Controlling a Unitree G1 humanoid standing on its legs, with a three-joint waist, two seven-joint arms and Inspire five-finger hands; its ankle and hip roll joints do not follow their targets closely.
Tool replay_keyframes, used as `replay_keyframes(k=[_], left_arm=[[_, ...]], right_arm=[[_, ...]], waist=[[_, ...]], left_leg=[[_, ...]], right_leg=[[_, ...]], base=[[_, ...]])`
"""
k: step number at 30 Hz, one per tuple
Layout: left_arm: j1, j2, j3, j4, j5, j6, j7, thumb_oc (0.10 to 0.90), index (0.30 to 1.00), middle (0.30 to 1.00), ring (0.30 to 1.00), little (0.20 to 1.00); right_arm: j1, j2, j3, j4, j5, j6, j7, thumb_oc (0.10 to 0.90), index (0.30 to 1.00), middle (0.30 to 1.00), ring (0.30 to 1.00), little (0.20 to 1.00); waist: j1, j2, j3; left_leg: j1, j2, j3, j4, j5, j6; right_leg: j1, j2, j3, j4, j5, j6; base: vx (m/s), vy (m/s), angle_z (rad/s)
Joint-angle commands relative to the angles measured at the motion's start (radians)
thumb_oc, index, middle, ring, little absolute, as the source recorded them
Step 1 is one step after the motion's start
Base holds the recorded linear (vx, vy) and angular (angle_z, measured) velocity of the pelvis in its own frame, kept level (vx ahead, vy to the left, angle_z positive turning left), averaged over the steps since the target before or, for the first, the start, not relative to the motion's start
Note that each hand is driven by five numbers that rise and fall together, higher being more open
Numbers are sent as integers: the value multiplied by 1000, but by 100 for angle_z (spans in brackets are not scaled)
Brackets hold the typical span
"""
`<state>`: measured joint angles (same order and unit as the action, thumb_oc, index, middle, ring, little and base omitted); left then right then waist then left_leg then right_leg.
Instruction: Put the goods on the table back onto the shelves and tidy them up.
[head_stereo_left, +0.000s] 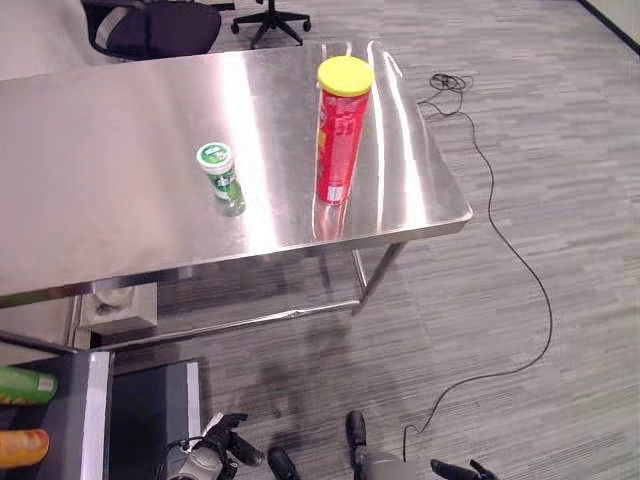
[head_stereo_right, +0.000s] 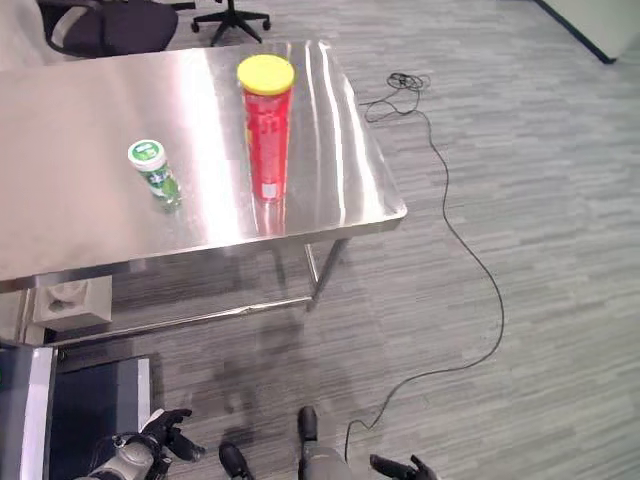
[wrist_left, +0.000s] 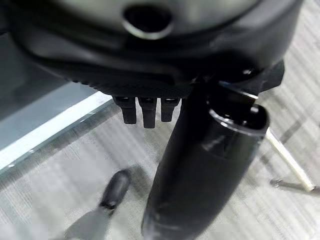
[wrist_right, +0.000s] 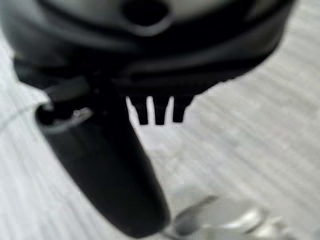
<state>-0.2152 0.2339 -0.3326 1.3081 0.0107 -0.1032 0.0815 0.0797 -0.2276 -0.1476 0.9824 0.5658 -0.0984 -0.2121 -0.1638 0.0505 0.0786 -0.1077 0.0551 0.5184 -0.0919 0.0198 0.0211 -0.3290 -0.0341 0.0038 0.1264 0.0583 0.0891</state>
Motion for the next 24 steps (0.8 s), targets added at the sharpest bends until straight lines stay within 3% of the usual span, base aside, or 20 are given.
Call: replay_keyframes(k=[1,3,8,11,15,17,24], left_arm=[[-63,-2,0,-11,88,-37,27,800,900,900,900,900],[-49,-24,-25,-49,134,-55,22,800,900,900,900,900],[-30,-53,31,-17,112,-40,23,800,900,900,900,900],[-14,-68,83,-11,96,-37,32,800,900,900,900,900],[2,-76,104,-2,101,-30,33,800,900,900,900,900],[16,-76,115,-6,112,-28,29,800,900,900,900,900],[26,-80,104,-10,111,-21,8,800,900,900,900,900]], right_arm=[[-5,-101,-82,-111,-34,-148,-126,800,900,900,900,900],[44,-132,-163,-282,-133,-170,-191,800,900,900,900,900],[44,-170,-236,-433,-234,-186,-266,800,900,900,900,900],[64,-206,-302,-608,-378,-172,-345,800,900,900,900,900],[81,-225,-382,-781,-476,-159,-392,800,900,900,900,900],[77,-274,-453,-920,-581,-143,-423,800,900,900,900,900],[9,-346,-449,-1122,-594,-168,-358,800,900,900,900,900]], waist=[[-7,-26,23],[-3,-20,9],[-5,-30,-9],[2,-34,-20],[6,-33,-28],[14,-34,-37],[33,-39,-40]], left_leg=[[51,18,-54,5,-71,-83],[68,16,-59,5,-74,-87],[76,25,-47,5,-40,-98],[89,34,-45,5,-38,-103],[95,41,-48,5,-39,-105],[101,47,-55,5,-39,-108],[103,53,-65,5,-30,-114]], right_leg=[[94,26,69,-73,-44,80],[127,23,42,-114,-35,80],[163,24,16,-175,-3,68],[189,27,12,-198,-4,65],[198,30,10,-203,-10,62],[204,29,4,-204,-17,60],[215,32,-8,-206,-24,56]], base=[[148,-41,28],[164,-76,4],[42,-103,9],[96,-83,-3],[59,-59,0],[71,-70,0],[38,-64,6]])
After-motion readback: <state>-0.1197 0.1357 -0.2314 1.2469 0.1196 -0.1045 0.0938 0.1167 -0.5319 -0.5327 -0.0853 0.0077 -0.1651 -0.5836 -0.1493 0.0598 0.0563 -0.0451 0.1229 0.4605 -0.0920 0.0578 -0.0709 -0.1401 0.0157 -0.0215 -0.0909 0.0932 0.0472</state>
